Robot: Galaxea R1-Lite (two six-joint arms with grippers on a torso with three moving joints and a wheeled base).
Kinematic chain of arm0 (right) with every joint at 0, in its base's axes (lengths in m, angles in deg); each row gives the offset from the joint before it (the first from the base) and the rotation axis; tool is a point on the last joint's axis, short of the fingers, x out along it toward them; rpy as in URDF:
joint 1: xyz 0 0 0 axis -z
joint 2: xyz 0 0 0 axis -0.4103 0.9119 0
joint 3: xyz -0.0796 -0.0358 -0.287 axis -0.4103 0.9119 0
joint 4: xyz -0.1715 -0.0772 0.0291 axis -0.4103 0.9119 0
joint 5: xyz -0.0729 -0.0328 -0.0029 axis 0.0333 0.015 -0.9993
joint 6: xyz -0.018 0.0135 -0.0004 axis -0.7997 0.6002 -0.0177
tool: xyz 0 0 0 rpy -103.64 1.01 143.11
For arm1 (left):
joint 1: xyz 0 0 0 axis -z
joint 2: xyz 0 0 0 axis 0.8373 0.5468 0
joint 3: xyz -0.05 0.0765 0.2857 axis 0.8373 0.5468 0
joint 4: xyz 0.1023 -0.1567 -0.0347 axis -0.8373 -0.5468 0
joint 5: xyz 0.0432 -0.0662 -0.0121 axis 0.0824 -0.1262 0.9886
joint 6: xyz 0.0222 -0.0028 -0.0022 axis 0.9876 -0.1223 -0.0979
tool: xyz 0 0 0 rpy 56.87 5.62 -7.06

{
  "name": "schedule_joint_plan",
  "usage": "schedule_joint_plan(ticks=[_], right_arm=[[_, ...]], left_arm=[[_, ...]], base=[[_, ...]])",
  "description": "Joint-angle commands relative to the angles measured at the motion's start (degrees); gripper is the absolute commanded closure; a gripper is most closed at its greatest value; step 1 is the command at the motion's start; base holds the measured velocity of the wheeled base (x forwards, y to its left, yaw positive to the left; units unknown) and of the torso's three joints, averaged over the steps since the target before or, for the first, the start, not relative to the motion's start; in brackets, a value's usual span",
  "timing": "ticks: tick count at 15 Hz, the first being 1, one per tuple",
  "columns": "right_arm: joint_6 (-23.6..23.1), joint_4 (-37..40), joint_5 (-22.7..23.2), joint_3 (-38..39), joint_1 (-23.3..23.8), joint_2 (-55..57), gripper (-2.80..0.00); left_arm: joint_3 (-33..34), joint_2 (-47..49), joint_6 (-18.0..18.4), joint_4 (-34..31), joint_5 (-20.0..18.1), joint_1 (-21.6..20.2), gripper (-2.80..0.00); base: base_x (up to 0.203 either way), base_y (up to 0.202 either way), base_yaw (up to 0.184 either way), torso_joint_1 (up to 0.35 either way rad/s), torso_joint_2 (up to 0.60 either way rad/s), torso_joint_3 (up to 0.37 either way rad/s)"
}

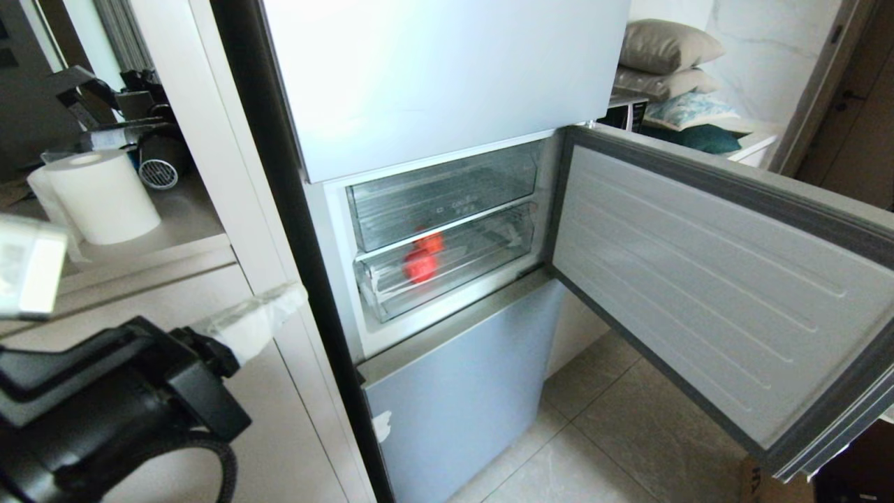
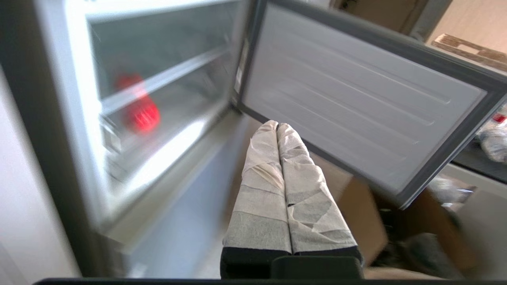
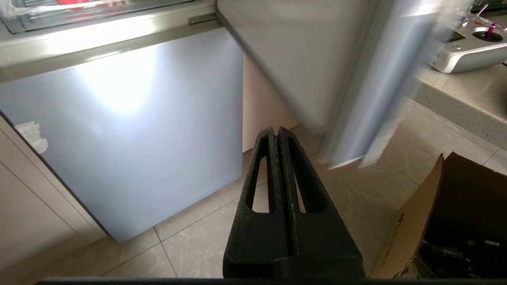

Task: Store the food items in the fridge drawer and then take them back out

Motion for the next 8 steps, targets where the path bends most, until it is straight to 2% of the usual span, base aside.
schedule_joint_plan(ticks=[1, 4, 6, 8], right_arm=[[-0.03, 0.04, 0.02, 0.04, 0.02, -0.01, 0.00], [-0.03, 0.04, 0.02, -0.04, 0.02, -0.01, 0.00], [-0.03, 0.04, 0.02, -0.04, 0.02, -0.01, 0.00], [-0.03, 0.04, 0.02, 0.00, 0.02, -0.01, 0.00]], left_arm=[[-5.44, -11.00, 1.68, -13.72, 0.06, -0.67, 0.00], [-12.68, -19.87, 4.78, -39.14, 0.04, -3.61, 0.00], [-11.48, -26.03, 9.17, -48.04, 0.15, -6.30, 0.00], [-9.10, -29.75, 11.97, -51.68, 0.16, -11.57, 0.00]], base=[[0.000, 0.000, 0.000, 0.000, 0.00, 0.000], [0.000, 0.000, 0.000, 0.000, 0.00, 0.000], [0.000, 0.000, 0.000, 0.000, 0.00, 0.000], [0.000, 0.000, 0.000, 0.000, 0.00, 0.000]])
